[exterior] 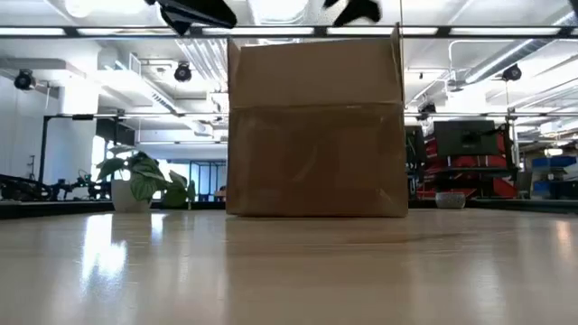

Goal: Wrap mug
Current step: Return to Home Position

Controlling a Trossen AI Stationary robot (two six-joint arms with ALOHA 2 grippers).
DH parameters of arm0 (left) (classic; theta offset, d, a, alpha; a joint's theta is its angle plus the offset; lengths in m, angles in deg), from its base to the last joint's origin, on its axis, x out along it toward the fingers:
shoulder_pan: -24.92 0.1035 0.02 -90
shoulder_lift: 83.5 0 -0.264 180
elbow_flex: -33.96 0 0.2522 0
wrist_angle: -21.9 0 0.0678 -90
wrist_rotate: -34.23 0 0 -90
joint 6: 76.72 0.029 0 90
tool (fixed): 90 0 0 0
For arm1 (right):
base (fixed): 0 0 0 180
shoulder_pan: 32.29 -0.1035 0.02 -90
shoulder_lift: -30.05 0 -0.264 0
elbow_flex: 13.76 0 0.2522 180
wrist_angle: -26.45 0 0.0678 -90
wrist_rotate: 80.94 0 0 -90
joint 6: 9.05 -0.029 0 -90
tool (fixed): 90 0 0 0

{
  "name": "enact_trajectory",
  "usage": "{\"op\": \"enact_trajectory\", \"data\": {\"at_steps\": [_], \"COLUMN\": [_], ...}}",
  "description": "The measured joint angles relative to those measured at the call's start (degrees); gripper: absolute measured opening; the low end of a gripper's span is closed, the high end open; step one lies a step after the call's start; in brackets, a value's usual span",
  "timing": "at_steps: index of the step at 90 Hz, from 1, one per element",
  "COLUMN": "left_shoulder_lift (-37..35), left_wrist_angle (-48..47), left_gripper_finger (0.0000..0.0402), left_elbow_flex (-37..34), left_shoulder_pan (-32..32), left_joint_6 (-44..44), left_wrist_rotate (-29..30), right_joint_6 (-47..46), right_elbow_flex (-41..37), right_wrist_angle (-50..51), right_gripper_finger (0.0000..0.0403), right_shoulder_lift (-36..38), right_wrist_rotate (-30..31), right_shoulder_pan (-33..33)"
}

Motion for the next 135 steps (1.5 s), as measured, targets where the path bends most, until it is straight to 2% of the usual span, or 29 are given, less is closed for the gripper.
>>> {"op": "enact_trajectory", "data": {"at_steps": [19, 28, 36, 50, 72, 102, 118, 127, 135], "left_shoulder_lift": [-6.0, -9.8, -12.9, -18.9, -27.7, -37.4, -40.7, -42.8, -44.4], "left_wrist_angle": [-4.7, -8.7, -11.7, -10.7, -9.0, 8.3, 11.2, 13.3, 12.6], "left_gripper_finger": [0.0001, 0.0001, 0.0, 0.0, 0.0, 0.0, 0.0, 0.0, 0.0], "left_elbow_flex": [0.0, -0.7, -1.8, -6.2, -16.1, -27.7, -32.2, -34.8, -35.6], "left_shoulder_pan": [0.7, 0.8, 0.8, 0.9, 0.9, 0.9, 0.9, 0.9, 0.9], "left_joint_6": [2.2, -0.4, -2.6, -3.7, -9.8, -6.8, -5.4, -6.0, -5.9], "left_wrist_rotate": [0.1, 1.1, 1.5, 1.5, 1.4, -3.7, -5.0, -4.8, -3.6], "right_joint_6": [0.8, 1.9, 2.0, 0.1, -4.4, -9.2, -9.3, -8.9, -12.7], "right_elbow_flex": [-11.9, -19.3, -27.9, -42.8, -62.6, -87.5, -97.0, -102.1, -105.2], "right_wrist_angle": [-3.6, -5.6, -11.5, -24.7, -35.6, -59.6, -72.5, -74.0, -74.3], "right_gripper_finger": [0.0216, 0.0199, 0.0181, 0.0149, 0.0092, 0.0006, 0.0007, 0.0008, 0.0008], "right_shoulder_lift": [9.0, 14.8, 20.5, 29.8, 41.6, 53.3, 55.4, 57.0, 58.9], "right_wrist_rotate": [0.1, 0.3, 0.3, 0.3, 0.2, 0.1, 0.1, 0.1, 0.2], "right_shoulder_pan": [-3.6, -4.9, -6.3, -8.3, -13.0, -19.0, -21.0, -21.1, -21.0]}}
